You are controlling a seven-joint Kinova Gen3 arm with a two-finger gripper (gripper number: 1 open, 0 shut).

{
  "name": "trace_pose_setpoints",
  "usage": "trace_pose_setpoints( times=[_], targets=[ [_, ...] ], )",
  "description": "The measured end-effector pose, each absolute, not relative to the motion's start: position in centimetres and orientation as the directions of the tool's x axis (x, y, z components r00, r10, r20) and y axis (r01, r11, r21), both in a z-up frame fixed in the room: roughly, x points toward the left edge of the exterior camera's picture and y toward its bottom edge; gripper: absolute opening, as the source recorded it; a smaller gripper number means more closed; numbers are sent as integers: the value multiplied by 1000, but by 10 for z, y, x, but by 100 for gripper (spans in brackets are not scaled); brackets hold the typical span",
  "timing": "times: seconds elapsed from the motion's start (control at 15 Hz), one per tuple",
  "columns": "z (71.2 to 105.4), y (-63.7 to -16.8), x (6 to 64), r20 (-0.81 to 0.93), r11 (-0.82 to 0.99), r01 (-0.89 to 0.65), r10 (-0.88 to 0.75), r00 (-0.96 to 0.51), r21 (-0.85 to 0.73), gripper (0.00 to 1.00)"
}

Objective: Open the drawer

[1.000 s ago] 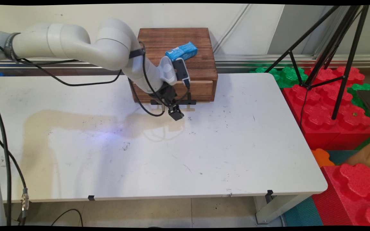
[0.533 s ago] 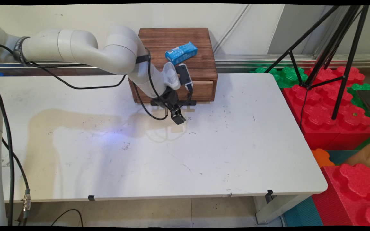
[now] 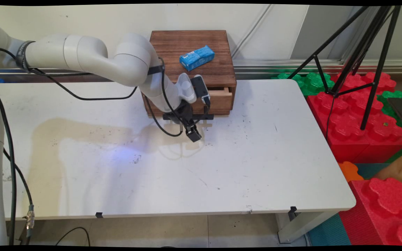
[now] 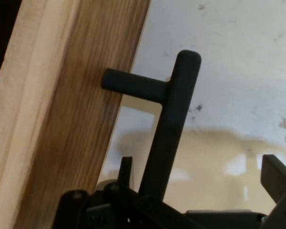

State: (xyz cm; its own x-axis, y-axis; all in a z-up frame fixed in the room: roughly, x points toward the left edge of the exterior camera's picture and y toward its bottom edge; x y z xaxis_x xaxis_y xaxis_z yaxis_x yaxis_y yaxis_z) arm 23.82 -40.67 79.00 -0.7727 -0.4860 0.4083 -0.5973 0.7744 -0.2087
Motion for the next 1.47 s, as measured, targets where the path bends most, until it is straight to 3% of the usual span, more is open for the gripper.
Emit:
trace_pose_setpoints(
  times=[1.47],
  targets=[
    [796,-325,219,366,805,-576,-498,-786,-143,100]
  ],
)
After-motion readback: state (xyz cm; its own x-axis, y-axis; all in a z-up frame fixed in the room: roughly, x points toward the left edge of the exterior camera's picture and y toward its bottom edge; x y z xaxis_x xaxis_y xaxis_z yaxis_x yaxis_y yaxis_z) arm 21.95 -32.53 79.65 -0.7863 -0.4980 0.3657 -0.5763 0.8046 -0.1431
